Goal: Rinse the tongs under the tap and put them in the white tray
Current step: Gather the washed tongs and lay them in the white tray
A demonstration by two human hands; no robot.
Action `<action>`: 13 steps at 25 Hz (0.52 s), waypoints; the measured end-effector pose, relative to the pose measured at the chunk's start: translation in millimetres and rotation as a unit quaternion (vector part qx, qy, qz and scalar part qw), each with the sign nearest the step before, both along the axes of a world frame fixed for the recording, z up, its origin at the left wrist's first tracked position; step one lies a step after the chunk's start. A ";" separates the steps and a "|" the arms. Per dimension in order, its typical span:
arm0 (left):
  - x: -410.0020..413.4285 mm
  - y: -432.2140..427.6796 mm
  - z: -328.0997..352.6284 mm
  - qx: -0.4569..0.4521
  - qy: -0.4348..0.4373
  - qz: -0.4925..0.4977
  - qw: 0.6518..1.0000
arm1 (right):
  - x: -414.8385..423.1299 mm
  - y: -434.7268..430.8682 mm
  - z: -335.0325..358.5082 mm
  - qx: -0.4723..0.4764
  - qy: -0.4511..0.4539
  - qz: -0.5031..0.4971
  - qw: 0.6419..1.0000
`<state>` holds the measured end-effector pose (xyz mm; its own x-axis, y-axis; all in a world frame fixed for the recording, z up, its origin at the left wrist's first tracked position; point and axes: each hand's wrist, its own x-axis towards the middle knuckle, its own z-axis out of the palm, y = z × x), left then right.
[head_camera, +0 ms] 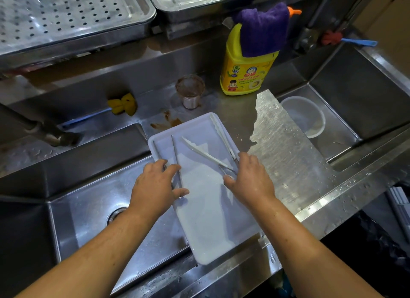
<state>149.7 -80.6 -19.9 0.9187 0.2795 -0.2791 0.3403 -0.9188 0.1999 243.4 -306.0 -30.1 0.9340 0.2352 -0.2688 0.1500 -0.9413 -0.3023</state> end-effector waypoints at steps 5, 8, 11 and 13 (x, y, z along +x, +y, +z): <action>-1.5 -1.1 0.4 -0.016 -0.005 0.007 1.000 | -24.6 -10.0 0.5 -0.073 -0.004 0.005 0.997; -2.7 -1.7 -0.1 -0.019 -0.004 0.006 1.000 | -29.4 -9.9 0.5 -0.095 -0.007 0.006 0.995; -4.3 -2.0 -0.6 -0.022 -0.008 0.006 1.000 | -31.8 -9.2 -0.2 -0.088 -0.005 0.006 0.996; -4.9 -2.4 -1.1 -0.026 -0.009 0.007 1.000 | -30.6 -11.3 -2.0 -0.075 -0.010 0.010 0.997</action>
